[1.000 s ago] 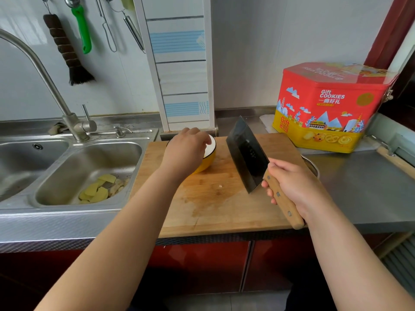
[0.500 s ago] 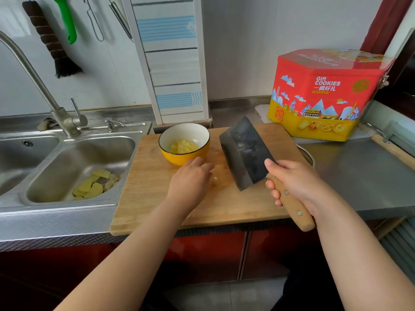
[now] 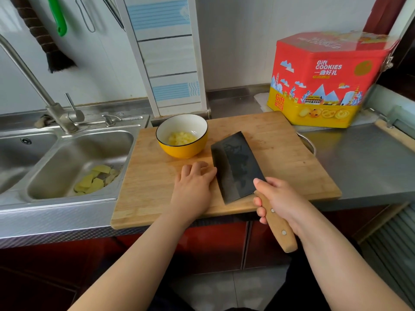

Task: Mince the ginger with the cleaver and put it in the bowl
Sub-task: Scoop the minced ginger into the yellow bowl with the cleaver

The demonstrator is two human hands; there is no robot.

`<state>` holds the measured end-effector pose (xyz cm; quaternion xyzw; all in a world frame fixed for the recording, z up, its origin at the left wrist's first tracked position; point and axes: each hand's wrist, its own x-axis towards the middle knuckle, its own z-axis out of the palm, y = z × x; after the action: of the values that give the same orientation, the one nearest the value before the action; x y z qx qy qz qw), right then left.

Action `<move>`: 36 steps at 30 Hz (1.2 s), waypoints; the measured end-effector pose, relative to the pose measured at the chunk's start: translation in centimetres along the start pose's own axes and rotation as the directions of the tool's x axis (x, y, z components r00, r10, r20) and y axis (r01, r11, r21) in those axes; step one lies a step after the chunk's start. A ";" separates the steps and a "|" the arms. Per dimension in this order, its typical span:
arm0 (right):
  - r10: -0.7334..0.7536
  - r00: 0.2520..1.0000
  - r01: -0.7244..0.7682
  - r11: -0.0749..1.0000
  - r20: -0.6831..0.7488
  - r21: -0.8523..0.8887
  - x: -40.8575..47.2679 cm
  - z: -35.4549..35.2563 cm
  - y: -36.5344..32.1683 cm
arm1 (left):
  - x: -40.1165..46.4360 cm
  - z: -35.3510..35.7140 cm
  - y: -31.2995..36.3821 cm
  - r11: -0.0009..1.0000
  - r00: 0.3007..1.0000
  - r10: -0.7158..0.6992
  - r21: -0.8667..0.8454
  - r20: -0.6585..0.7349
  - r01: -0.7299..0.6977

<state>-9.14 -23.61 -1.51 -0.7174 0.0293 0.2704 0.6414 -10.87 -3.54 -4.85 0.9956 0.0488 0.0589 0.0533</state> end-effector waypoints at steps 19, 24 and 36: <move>-0.238 0.971 0.239 0.971 -0.013 0.030 -0.3 1.6 -7.4 | 3.4 -6.5 -1.2 0.973 0.931 0.110 0.227 -0.348 -0.030; -0.273 0.962 0.272 0.961 -0.008 -0.041 1.1 3.6 -9.0 | 4.8 -7.1 -4.1 0.975 0.957 -0.025 0.205 -0.290 0.088; -0.374 0.919 0.343 0.914 -0.122 -0.218 0.8 1.1 -8.1 | 7.6 -6.4 -5.9 0.943 0.881 -0.259 -0.300 -0.395 0.142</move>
<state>-5.70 -20.90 5.40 -0.7884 -0.0775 0.0906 0.6035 -4.66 3.68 1.67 0.9315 0.1548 0.2765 0.1783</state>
